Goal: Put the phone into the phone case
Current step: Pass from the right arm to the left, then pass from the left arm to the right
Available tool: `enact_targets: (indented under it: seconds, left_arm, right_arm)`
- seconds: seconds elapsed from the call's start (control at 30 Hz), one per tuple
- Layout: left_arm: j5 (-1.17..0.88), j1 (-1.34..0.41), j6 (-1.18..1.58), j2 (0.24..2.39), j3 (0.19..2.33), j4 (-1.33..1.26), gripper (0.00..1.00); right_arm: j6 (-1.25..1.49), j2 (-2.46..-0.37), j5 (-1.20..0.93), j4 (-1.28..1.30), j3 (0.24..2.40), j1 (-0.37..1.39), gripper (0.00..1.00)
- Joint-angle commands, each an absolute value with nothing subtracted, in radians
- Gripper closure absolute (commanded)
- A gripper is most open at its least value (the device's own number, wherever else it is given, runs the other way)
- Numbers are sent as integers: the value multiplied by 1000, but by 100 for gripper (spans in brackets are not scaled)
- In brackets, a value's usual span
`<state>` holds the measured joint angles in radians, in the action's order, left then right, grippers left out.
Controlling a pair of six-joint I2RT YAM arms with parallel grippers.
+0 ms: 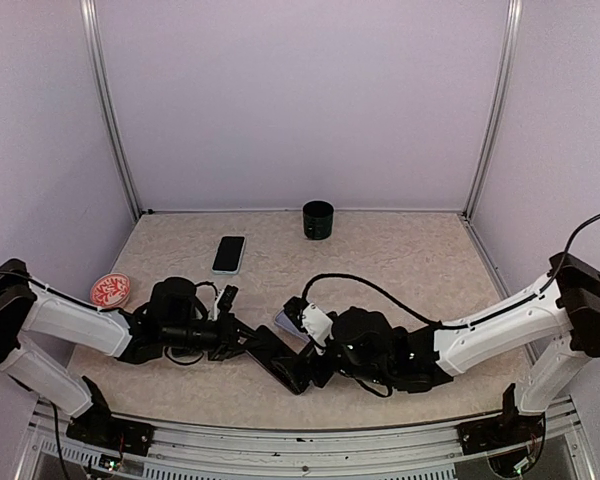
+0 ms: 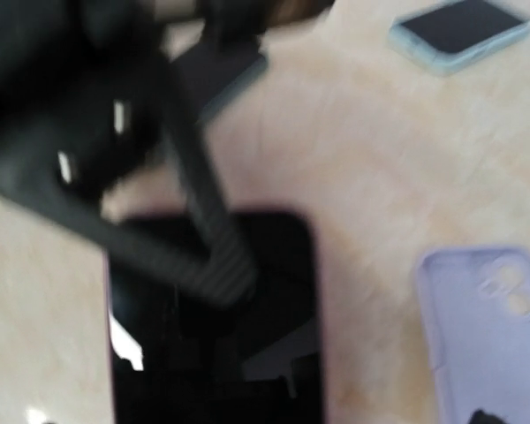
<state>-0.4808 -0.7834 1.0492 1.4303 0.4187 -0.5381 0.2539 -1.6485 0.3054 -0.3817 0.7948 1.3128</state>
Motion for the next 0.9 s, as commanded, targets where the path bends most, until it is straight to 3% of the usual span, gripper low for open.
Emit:
enact_targets:
  seconds: [0.0, 0.17, 0.6, 0.87]
  left_arm:
    - [-474, -792, 1031, 1362, 456, -555, 100]
    - [-446, -790, 970, 1270, 500, -517, 100]
    - [-372, -791, 927, 1090, 529, -677, 100]
    - [-403, -798, 967, 1143, 524, -893, 100]
  right_arm:
    - [325, -1499, 378, -349, 770, 1321, 1]
    - [418, -1351, 385, -329, 716, 1293, 1]
    - [649, -933, 97, -654, 395, 1124, 1]
    - [721, -1034, -69, -718, 453, 1086, 1]
